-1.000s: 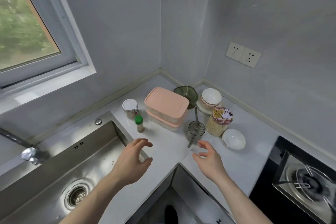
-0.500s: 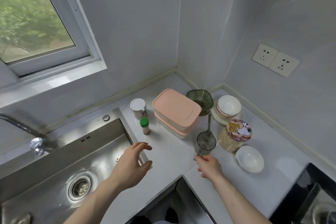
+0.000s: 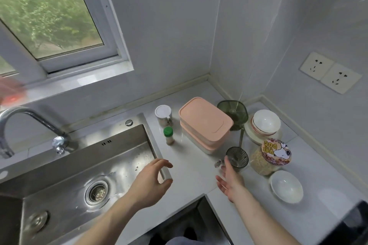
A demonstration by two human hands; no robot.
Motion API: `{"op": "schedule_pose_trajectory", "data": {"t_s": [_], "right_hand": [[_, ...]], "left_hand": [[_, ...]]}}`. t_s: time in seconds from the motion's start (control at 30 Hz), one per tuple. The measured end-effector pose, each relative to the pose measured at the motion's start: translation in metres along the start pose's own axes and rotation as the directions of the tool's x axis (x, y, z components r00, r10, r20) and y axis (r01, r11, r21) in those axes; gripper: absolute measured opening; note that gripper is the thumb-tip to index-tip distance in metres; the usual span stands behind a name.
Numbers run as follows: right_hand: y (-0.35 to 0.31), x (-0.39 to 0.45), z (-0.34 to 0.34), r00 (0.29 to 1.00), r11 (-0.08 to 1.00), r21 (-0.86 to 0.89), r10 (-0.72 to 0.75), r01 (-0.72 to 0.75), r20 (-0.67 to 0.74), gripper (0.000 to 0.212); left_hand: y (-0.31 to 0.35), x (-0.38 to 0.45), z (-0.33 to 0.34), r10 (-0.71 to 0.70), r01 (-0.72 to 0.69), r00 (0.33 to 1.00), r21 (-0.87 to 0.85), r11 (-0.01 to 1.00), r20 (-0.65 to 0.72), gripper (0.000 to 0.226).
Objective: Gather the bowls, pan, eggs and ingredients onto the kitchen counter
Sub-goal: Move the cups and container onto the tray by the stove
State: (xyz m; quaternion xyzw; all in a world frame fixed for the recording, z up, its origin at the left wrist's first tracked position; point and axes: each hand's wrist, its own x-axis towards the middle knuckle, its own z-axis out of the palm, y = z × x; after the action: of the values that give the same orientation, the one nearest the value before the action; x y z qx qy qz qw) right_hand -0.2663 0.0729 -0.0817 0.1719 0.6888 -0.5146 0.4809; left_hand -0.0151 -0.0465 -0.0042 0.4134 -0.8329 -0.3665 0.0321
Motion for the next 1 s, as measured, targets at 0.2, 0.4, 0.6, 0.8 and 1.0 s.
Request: {"op": "schedule_pose_trajectory", "data": {"t_s": [0.2,0.4,0.6,0.8,1.0], "right_hand": [[-0.002,0.009,0.005,0.998,0.99,0.128,0.062,-0.058,-0.026,0.039],[0.006,-0.001,-0.007,0.999,0.999,0.043,0.024,-0.022,-0.029,0.023],[0.016,-0.011,-0.019,0.999,0.997,-0.067,0.036,-0.037,-0.016,0.03],[0.021,-0.018,-0.015,0.999,0.984,-0.178,-0.021,0.013,-0.044,0.036],[0.01,-0.039,-0.005,0.996,0.985,-0.159,-0.079,0.07,-0.048,0.03]], "left_hand": [[-0.004,-0.002,0.003,-0.024,0.024,1.0,-0.013,1.0,0.002,0.034],[-0.006,0.009,-0.005,-0.036,0.036,0.999,-0.021,0.999,0.005,0.035],[-0.006,0.034,-0.024,-0.069,0.069,0.998,-0.068,0.995,0.01,0.03],[-0.004,0.073,-0.043,-0.171,0.175,0.984,-0.136,0.975,0.046,0.029],[-0.004,0.147,-0.061,-0.357,0.356,0.933,-0.226,0.907,0.036,0.03]]}}
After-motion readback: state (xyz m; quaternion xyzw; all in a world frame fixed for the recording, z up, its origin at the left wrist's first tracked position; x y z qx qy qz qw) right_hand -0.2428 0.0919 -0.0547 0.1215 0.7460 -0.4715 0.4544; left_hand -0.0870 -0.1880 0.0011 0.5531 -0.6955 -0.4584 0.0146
